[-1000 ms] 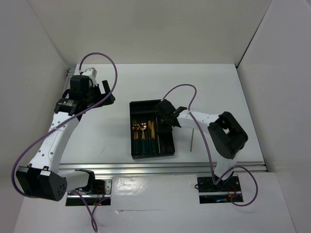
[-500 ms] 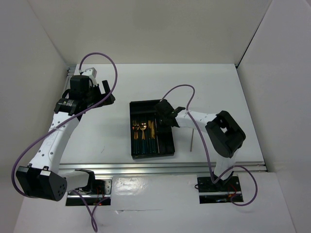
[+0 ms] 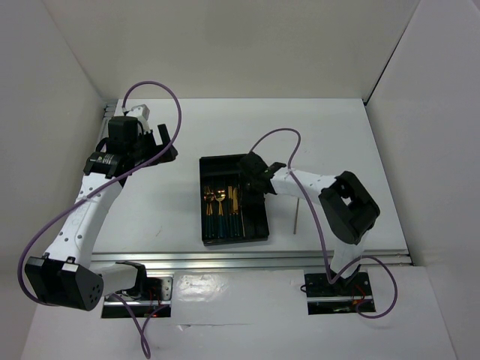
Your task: Sort the eating utensils into containers
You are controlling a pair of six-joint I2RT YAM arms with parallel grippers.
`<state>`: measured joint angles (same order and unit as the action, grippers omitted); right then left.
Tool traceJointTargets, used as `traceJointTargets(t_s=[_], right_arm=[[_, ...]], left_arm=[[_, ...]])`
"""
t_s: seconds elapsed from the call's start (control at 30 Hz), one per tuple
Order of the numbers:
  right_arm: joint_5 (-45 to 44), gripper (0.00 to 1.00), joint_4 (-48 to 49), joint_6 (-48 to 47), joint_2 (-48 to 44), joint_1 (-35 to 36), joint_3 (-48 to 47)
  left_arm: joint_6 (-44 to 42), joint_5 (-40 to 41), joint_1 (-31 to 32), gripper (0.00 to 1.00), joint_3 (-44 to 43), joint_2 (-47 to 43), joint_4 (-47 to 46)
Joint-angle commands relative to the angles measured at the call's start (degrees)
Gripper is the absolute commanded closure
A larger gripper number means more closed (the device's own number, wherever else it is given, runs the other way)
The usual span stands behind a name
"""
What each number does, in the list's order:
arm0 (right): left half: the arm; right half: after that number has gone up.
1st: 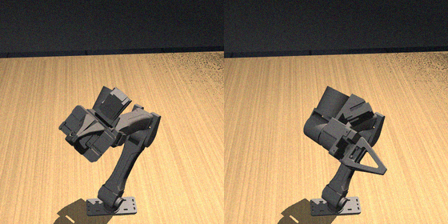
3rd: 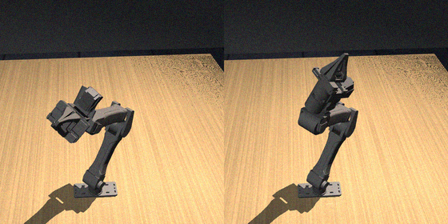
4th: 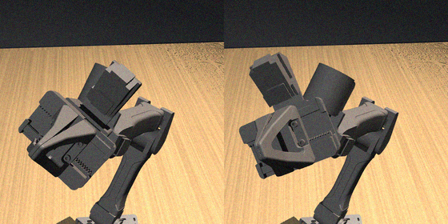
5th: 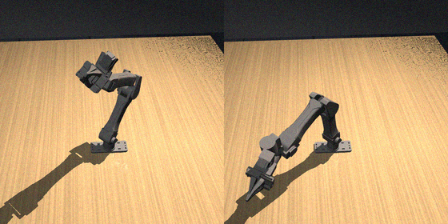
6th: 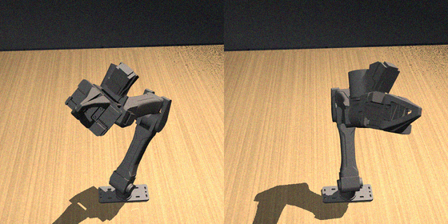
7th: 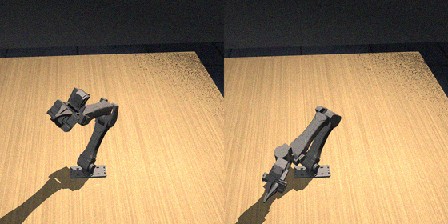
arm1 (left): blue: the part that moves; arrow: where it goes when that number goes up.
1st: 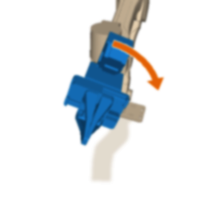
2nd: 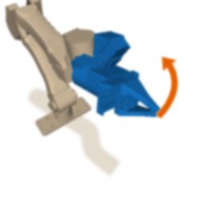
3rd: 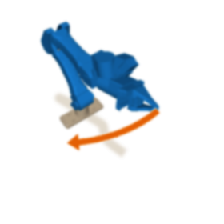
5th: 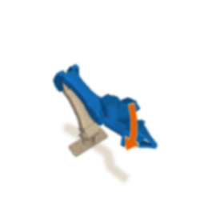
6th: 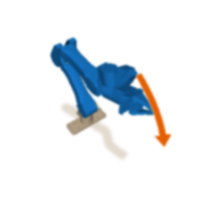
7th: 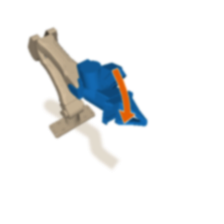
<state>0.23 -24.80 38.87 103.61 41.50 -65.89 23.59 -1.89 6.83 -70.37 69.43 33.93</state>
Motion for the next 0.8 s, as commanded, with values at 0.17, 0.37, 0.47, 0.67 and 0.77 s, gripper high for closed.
traceJointTargets(t_s=[0.17, 0.37, 0.47, 0.67, 0.77], right_arm=[[-6.5, 0.52, -3.2, -2.4, -9.1, 0.3, -5.4], [-9.1, 0.52, -7.0, -4.2, -12.4, -8.3, -3.7], [-13.6, 0.52, -8.4, -4.2, -15.4, -11.7, -1.4], [-16.0, 0.45, -10.4, -3.2, -16.8, -18.1, 5.8], [-14.7, 0.51, -10.4, -2.6, -14.6, -20.2, 8.2]], left_arm=[[-1.8, -0.4, -0.3, 0.0, 0.6, -0.7, -0.8], [-1.8, -1.7, -0.3, 0.0, 0.6, -0.2, -0.8], [-1.8, -3.1, -0.3, 0.0, 0.6, 0.4, -0.8], [-1.8, -6.5, -0.3, 0.0, 0.6, 3.4, -0.8], [-1.8, -5.8, -0.3, 0.0, 0.6, 4.1, -0.8]])
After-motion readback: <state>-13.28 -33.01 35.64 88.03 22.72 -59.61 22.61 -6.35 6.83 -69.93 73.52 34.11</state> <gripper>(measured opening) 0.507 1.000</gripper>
